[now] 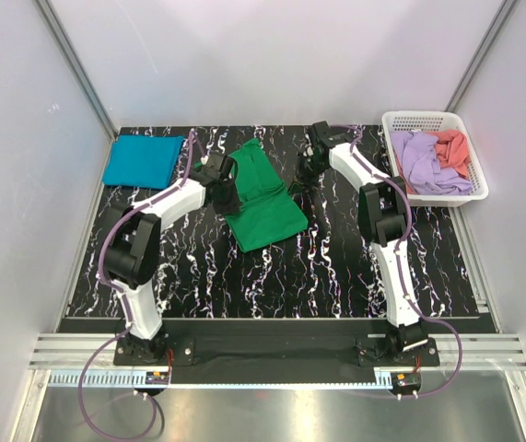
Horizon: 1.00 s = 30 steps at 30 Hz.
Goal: Fold and stack the t-shirts
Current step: Fold the tshirt
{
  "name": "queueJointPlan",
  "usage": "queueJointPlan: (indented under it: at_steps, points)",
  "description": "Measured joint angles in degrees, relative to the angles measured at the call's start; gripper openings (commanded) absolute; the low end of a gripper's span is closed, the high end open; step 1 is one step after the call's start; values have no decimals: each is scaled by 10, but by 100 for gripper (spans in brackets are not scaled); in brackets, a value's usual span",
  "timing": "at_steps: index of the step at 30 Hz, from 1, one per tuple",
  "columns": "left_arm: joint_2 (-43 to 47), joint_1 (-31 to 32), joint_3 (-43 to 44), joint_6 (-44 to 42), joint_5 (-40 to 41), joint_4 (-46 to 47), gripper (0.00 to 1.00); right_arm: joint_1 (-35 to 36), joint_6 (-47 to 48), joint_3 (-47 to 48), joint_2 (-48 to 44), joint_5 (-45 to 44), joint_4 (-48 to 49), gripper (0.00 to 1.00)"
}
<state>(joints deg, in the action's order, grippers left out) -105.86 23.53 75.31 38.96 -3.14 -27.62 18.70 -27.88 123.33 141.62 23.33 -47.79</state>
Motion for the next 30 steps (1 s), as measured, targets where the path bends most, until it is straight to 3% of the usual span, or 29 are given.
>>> queueJointPlan:
  at_steps: [21, 30]
  points:
    - [-47, -1, 98, -49, 78, -54, 0, 16, -59, 71, 29, 23, 40, 11]
    - [-5, 19, 57, -76, 74, -41, 0, 16, -60, 68, 35, 22, 40, 11]
